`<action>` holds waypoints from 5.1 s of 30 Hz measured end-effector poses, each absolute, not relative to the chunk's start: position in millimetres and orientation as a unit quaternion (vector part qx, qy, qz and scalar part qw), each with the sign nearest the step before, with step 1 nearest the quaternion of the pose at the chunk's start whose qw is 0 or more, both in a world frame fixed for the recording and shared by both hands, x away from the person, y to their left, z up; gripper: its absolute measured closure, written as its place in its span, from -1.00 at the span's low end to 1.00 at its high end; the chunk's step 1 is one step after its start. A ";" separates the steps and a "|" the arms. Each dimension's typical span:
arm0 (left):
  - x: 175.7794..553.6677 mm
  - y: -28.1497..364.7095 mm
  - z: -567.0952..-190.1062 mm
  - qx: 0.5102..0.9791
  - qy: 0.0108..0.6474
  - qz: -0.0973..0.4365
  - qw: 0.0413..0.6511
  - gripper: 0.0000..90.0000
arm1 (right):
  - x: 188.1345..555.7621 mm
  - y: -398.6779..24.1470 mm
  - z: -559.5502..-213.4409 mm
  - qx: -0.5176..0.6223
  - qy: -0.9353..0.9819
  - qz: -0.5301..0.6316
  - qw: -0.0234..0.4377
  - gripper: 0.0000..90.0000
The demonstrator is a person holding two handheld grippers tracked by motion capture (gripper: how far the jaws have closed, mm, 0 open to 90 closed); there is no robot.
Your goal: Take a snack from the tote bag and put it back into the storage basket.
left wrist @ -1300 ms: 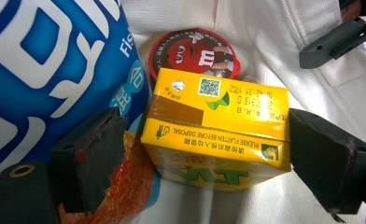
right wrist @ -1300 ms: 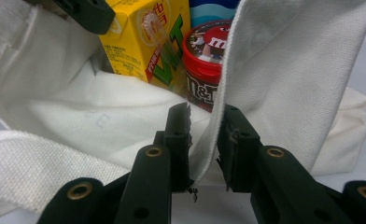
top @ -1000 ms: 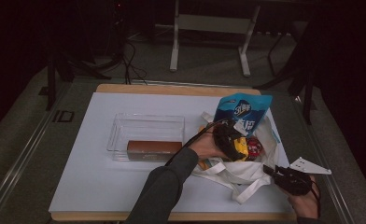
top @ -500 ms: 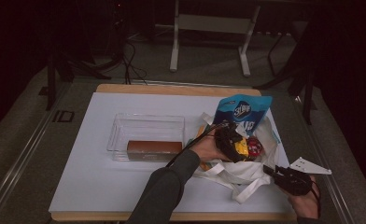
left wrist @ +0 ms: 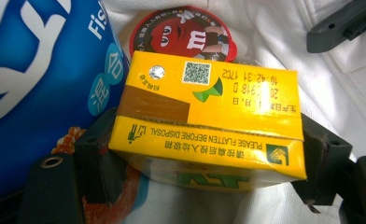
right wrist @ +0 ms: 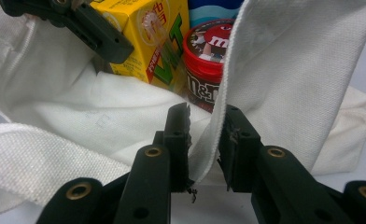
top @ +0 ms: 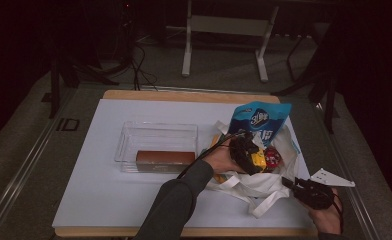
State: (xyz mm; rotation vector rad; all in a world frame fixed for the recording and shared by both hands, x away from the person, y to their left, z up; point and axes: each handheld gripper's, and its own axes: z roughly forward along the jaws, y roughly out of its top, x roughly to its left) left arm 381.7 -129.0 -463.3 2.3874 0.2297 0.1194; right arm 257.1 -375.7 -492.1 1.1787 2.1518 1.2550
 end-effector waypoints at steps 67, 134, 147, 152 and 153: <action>366.2 -76.3 -379.5 0.911 0.097 0.093 0.389 -0.37 | 257.3 -375.7 -492.2 0.423 0.765 0.446 0.193 0.56; 374.3 48.8 -351.6 0.882 0.184 0.123 0.415 -0.37 | 257.1 -375.0 -493.0 0.426 0.764 0.444 0.194 0.58; 379.1 65.4 -355.2 0.876 0.212 0.134 0.412 -0.37 | 256.9 -375.4 -493.0 0.426 0.764 0.445 0.194 0.58; 379.1 71.9 -356.4 0.877 0.219 0.141 0.404 -0.37 | 256.8 -375.6 -493.0 0.426 0.764 0.445 0.194 0.58; 379.1 71.9 -356.4 0.877 0.219 0.141 0.404 -0.37 | 256.8 -375.6 -493.0 0.426 0.764 0.445 0.194 0.58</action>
